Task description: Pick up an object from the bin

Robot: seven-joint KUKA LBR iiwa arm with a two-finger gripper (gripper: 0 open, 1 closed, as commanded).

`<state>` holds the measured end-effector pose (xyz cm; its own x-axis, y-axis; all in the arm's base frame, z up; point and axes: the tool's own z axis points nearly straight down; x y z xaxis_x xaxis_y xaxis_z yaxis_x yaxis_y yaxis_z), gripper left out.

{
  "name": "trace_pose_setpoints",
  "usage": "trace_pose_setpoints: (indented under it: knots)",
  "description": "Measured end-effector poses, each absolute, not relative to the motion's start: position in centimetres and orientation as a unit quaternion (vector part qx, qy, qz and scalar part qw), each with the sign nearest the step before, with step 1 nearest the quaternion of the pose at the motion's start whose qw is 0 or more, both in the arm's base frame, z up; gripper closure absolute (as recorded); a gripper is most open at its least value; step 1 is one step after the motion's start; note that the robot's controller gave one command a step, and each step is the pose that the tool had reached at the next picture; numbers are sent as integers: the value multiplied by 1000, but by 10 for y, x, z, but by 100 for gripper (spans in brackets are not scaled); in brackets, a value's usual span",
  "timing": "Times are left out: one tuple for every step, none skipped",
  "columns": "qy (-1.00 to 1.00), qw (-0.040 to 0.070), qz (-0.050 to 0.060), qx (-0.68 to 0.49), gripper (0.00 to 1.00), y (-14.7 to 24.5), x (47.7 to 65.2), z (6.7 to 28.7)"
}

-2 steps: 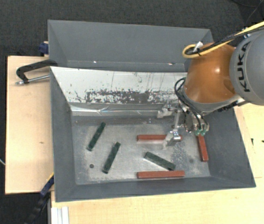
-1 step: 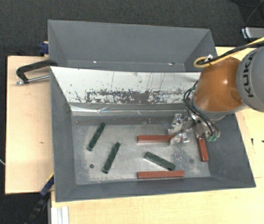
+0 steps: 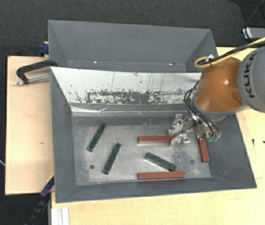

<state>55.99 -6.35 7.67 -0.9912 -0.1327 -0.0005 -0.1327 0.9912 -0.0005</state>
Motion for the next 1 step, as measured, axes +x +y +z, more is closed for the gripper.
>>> trace_pose_setpoints:
  knots:
    - [998, 0, 0, -66, 100, -64, 560, 77]
